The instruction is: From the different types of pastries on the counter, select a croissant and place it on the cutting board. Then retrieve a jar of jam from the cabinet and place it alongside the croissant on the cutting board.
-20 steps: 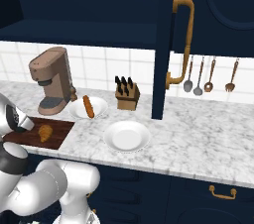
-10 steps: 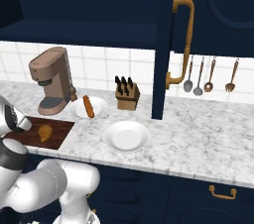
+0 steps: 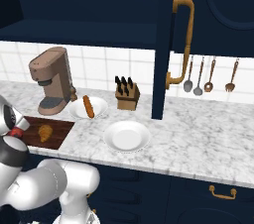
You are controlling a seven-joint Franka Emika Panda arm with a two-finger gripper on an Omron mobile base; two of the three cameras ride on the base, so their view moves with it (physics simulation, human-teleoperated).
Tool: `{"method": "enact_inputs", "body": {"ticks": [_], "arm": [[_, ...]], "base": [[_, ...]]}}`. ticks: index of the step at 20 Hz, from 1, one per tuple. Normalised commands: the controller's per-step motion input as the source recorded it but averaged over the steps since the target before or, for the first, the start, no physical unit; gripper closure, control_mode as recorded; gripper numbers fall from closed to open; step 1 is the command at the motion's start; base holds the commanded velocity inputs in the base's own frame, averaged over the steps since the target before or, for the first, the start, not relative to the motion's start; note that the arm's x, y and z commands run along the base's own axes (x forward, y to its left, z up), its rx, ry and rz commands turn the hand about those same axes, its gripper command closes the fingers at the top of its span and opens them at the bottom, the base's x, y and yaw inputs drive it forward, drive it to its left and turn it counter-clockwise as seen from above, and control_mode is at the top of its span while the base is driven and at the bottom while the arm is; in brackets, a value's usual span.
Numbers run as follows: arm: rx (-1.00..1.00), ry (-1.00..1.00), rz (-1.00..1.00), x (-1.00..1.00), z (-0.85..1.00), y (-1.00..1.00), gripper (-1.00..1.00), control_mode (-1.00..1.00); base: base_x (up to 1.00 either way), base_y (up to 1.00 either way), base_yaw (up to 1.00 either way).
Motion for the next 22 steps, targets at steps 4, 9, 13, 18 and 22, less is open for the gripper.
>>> {"method": "enact_inputs", "body": {"ticks": [4,9,13,18,22], "arm": [[0.01,0.0,0.01,0.0,0.0,-0.16,-1.0,-1.0],[0.0,0.0,0.0,-0.03,0.0,-0.1,-1.0,-1.0],[0.06,0.0,0.0,-0.08,0.04,-0.21,-1.0,-1.0],[0.14,0.0,0.02,-0.12,0.36,-0.36,-1.0,-1.0],[0.06,-0.02,0.09,-0.24,0.39,-0.31,-1.0,-1.0]], "base": [[0.0,0.0,0.0],[0.0,0.0,0.0],[0.0,0.0,0.0],[0.0,0.0,0.0],[0.0,0.0,0.0]]}}
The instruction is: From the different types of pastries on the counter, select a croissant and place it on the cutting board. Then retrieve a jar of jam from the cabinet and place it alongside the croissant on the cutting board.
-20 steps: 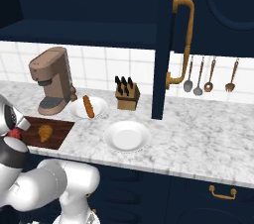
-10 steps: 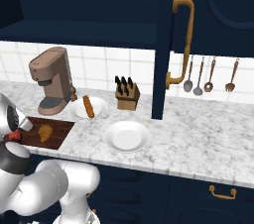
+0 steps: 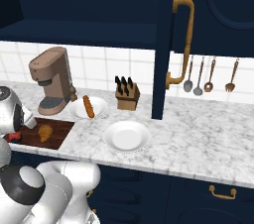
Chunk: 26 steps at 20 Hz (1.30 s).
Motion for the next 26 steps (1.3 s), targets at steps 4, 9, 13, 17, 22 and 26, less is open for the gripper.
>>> {"method": "enact_inputs", "body": {"ticks": [4,9,13,17,22,26], "arm": [[0.0,-0.01,0.12,-0.27,0.29,-0.44,-1.0,-1.0],[0.0,-0.03,0.1,-0.16,0.32,-0.42,-1.0,-1.0],[-0.03,-0.03,0.09,-0.12,0.29,-0.39,-1.0,-1.0],[-0.07,-0.01,0.07,-0.1,0.23,-0.35,-1.0,-1.0],[-0.1,0.0,0.07,-0.02,0.03,-0.37,-1.0,-1.0],[-0.12,0.0,0.04,0.0,0.0,-0.4,-1.0,-1.0]], "base": [[0.0,0.0,0.0],[0.0,0.0,0.0],[0.0,0.0,0.0],[0.0,0.0,0.0],[0.0,0.0,0.0],[0.0,0.0,0.0]]}}
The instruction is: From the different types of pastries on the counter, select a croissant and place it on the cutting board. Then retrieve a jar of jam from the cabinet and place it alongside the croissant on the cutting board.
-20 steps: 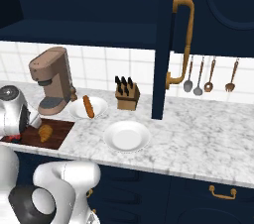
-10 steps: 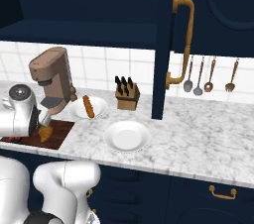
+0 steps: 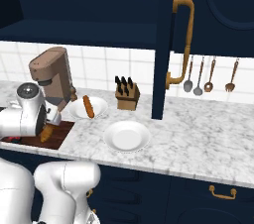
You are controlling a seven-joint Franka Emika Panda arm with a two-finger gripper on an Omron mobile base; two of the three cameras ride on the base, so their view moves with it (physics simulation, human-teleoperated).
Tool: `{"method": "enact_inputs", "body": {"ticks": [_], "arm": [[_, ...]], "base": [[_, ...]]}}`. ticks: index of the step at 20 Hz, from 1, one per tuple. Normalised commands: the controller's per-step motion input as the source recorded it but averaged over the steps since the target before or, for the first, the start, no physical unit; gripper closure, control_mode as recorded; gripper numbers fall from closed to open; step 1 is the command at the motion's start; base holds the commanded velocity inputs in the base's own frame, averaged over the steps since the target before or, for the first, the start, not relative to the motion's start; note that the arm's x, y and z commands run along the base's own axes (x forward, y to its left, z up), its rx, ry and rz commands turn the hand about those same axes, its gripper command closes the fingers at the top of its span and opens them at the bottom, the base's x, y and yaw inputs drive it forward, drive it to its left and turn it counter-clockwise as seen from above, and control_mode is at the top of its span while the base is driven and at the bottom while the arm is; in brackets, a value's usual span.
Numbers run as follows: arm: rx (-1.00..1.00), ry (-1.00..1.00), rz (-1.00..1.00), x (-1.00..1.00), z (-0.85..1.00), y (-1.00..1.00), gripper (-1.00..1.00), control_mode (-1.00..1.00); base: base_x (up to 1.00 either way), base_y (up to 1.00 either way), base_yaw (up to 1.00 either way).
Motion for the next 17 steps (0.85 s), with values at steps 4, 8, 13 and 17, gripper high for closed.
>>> {"method": "enact_inputs", "body": {"ticks": [4,8,13,17], "arm": [[-0.15,0.0,0.0,0.0,0.02,-0.41,-1.0,-1.0],[-0.13,0.0,0.0,0.0,0.06,-0.42,-1.0,-1.0],[-0.06,0.0,0.0,0.0,0.19,-0.47,-1.0,-1.0],[-0.03,0.0,0.0,0.0,0.25,-0.41,-1.0,-1.0]], "base": [[0.0,0.0,0.0],[0.0,0.0,0.0],[0.0,0.0,0.0],[0.0,0.0,0.0]]}}
